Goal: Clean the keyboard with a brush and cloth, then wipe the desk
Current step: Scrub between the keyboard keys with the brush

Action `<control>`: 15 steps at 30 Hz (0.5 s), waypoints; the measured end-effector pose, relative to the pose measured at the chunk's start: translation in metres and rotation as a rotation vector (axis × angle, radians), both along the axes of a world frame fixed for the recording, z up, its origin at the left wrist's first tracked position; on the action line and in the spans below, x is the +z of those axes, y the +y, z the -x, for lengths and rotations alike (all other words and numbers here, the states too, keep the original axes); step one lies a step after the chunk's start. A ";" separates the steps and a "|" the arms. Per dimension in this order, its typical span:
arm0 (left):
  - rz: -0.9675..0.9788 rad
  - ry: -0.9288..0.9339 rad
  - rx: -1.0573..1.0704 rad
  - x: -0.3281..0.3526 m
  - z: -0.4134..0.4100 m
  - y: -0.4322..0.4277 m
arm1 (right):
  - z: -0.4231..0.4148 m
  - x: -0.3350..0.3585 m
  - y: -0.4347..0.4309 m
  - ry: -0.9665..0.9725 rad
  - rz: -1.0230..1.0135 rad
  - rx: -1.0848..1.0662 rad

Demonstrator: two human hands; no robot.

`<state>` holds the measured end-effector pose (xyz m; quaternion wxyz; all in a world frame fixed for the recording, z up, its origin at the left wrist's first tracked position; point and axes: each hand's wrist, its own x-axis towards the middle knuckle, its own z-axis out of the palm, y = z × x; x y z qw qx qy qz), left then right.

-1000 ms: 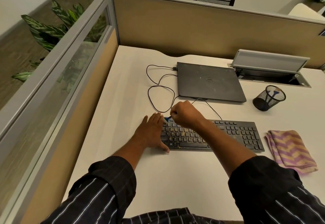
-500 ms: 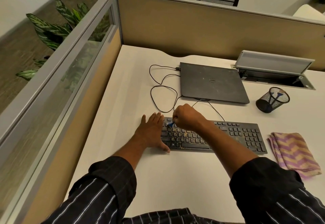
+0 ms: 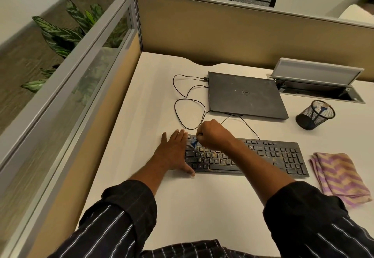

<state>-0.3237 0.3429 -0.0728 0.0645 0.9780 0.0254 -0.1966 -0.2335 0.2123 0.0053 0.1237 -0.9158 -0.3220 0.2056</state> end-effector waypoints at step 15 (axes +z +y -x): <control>0.016 -0.008 0.014 -0.001 0.003 0.003 | 0.003 0.005 0.003 0.045 -0.072 -0.153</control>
